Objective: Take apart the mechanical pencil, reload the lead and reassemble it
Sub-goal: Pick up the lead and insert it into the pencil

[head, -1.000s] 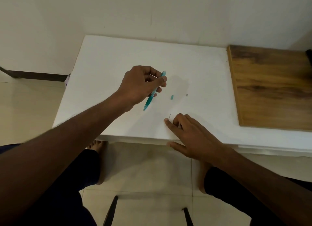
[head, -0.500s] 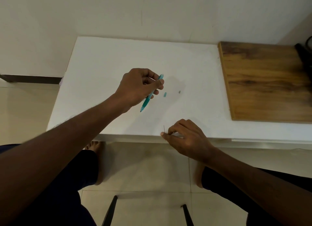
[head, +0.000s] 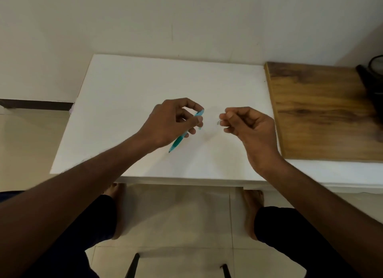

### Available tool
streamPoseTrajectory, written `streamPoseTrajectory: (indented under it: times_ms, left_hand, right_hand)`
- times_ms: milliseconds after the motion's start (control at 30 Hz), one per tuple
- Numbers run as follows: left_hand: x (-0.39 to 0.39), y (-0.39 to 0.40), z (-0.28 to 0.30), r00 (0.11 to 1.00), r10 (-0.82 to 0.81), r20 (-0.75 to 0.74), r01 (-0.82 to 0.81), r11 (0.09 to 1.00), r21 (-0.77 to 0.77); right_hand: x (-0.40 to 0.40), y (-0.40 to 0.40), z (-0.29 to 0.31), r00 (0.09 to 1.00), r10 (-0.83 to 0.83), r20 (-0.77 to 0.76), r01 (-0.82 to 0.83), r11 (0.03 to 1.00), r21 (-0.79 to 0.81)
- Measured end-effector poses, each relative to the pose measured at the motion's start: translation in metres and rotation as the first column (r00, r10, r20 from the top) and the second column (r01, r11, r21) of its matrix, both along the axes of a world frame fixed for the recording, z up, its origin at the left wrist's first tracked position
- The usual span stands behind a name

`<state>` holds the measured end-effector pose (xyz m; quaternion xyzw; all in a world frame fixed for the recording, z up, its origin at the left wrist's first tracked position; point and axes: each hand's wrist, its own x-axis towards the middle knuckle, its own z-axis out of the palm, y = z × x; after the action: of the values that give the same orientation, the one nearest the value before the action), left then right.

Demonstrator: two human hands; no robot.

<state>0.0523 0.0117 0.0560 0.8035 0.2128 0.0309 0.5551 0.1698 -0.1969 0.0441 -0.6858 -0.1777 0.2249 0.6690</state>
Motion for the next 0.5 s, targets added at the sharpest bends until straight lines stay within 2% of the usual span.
streamPoseTrajectory:
  times_ms: [100, 200, 500]
  left_hand:
    - [0.0, -0.003, -0.003, 1.0, -0.022, 0.02, 0.022, 0.999, -0.027]
    - [0.0, -0.006, -0.004, 0.998, -0.009, 0.058, 0.012, 0.999, -0.045]
    - [-0.004, -0.002, -0.004, 0.99, 0.026, 0.14, -0.013, 0.995, -0.097]
  right_hand:
    - [0.014, 0.004, 0.012, 0.986, -0.036, -0.163, 0.056, 0.991, 0.121]
    - [0.017, 0.015, 0.018, 0.986, 0.014, -0.167, 0.012, 0.988, 0.155]
    - [0.004, 0.042, 0.02, 0.99, 0.038, -0.133, -0.028, 0.996, 0.079]
